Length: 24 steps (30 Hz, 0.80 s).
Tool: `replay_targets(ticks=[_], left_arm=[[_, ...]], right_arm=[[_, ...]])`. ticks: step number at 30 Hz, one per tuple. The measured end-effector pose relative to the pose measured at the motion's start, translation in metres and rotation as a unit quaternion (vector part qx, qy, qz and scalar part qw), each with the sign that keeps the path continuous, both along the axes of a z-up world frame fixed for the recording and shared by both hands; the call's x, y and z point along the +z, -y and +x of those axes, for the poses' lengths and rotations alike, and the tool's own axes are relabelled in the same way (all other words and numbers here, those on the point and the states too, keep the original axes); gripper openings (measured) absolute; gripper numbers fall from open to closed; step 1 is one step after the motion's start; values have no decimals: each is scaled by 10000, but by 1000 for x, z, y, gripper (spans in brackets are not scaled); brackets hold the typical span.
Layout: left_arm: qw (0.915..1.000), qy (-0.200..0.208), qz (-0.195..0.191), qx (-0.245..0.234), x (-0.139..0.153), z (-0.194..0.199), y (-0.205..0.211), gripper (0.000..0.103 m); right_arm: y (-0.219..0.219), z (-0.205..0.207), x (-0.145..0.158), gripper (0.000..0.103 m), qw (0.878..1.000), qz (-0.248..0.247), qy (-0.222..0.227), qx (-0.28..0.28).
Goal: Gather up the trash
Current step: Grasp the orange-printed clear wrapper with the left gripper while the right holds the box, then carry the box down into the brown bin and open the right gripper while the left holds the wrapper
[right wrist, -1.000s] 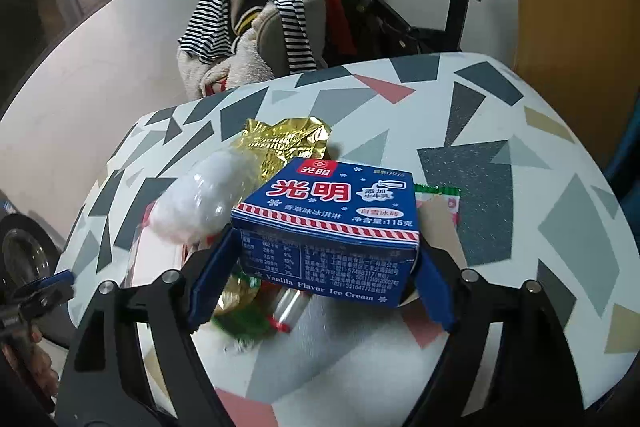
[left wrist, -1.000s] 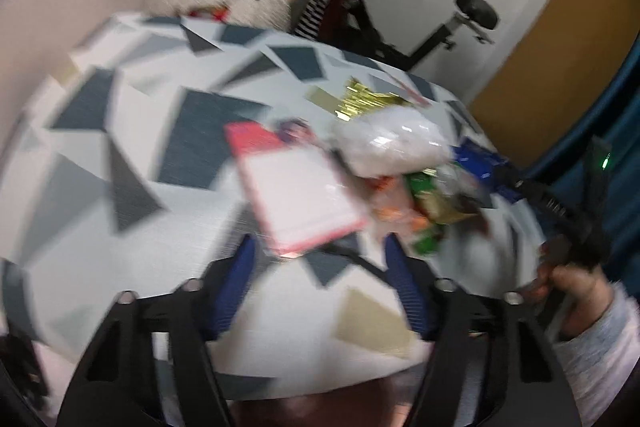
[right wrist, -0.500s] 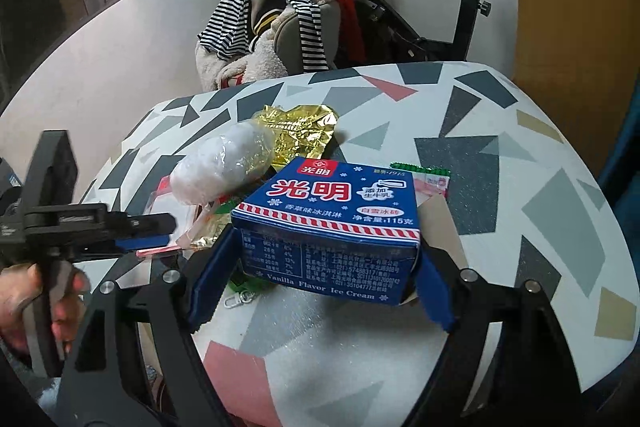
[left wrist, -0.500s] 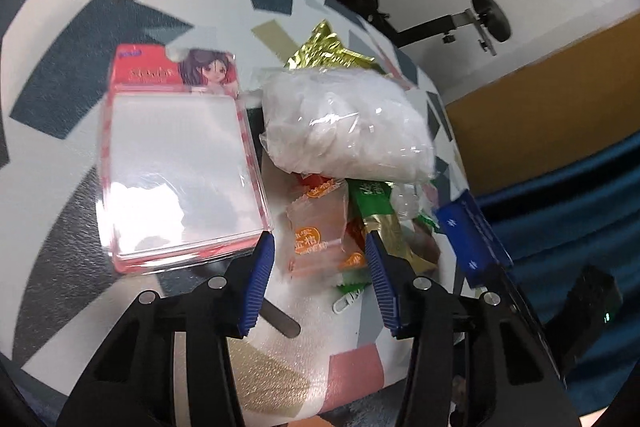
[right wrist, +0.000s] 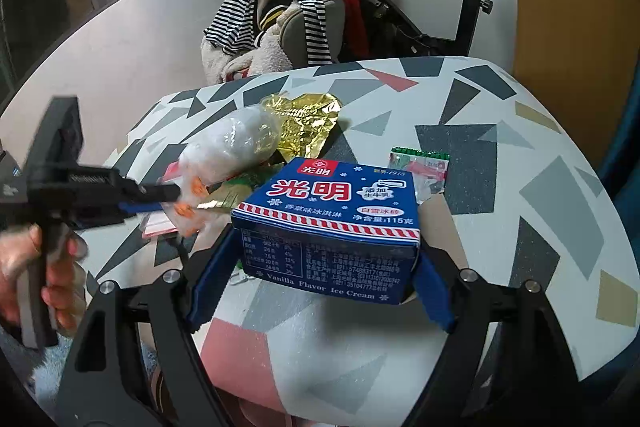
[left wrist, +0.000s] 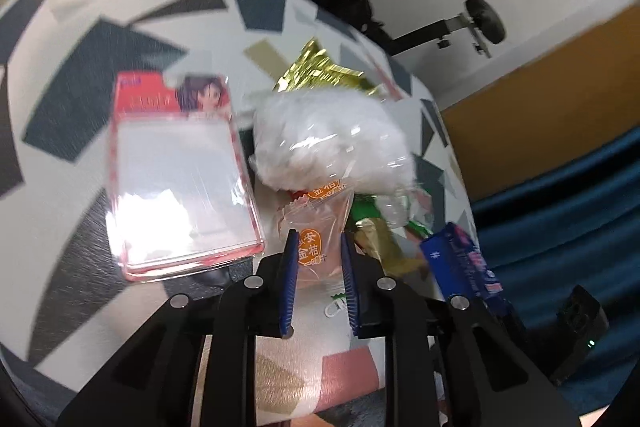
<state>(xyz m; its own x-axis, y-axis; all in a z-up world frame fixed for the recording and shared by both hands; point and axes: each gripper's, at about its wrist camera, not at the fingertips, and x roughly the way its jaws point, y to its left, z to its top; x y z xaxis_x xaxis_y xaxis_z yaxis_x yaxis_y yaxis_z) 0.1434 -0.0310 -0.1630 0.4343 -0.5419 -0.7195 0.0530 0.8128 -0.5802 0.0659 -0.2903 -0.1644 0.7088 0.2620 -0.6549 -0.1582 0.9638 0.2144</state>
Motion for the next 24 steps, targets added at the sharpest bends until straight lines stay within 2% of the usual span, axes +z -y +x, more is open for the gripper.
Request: replay_targets(ticks=[7, 12, 18, 24], left_arm=[[9963, 614, 492, -354, 38, -43, -14, 20], [9920, 892, 713, -537, 46, -87, -32, 20], [9887, 978, 935, -651, 34, -143, -52, 20], [9906, 921, 859, -540, 16, -187, -76, 20]], right_arm=[[-22, -24, 1, 80, 9993, -56, 65, 352], [-47, -47, -3, 80, 9970, -172, 89, 746], [-79, -81, -9, 80, 9913, -353, 147, 1258], [-104, -113, -26, 80, 9867, -207, -59, 1613]])
